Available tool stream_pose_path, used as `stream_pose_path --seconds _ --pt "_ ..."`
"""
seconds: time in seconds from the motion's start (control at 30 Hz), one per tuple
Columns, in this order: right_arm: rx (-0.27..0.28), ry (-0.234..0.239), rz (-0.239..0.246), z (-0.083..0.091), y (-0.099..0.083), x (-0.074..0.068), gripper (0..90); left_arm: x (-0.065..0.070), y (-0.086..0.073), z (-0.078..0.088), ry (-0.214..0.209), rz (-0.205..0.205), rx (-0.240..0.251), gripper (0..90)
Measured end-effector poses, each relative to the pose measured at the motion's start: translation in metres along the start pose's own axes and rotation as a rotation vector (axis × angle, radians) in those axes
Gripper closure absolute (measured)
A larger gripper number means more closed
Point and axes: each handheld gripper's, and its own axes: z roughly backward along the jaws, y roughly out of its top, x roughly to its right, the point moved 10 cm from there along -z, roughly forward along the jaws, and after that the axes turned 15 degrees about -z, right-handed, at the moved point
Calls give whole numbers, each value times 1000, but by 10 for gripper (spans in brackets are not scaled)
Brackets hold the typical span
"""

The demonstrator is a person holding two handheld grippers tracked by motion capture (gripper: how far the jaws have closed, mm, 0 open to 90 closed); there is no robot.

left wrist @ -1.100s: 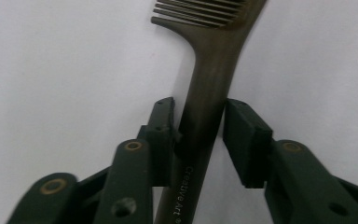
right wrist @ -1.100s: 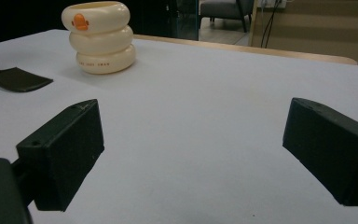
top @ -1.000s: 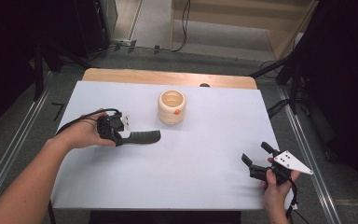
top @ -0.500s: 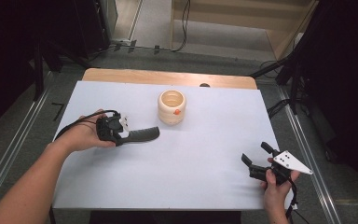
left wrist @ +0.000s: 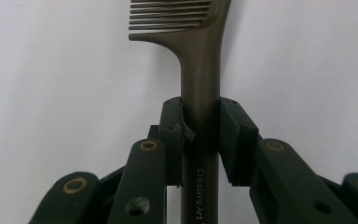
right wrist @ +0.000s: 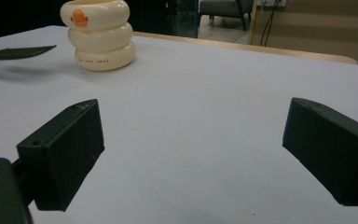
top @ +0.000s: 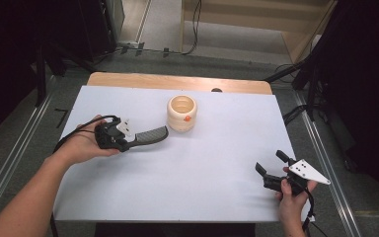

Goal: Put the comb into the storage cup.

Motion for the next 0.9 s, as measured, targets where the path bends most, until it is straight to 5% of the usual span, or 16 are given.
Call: stream_pose_path --seconds 0.47,0.9 --pt "1 -2 3 0 0 0 37 -3 15 24 79 67 210 730" --pt "-6 -8 27 0 0 -3 37 -3 24 35 144 103 341 730"
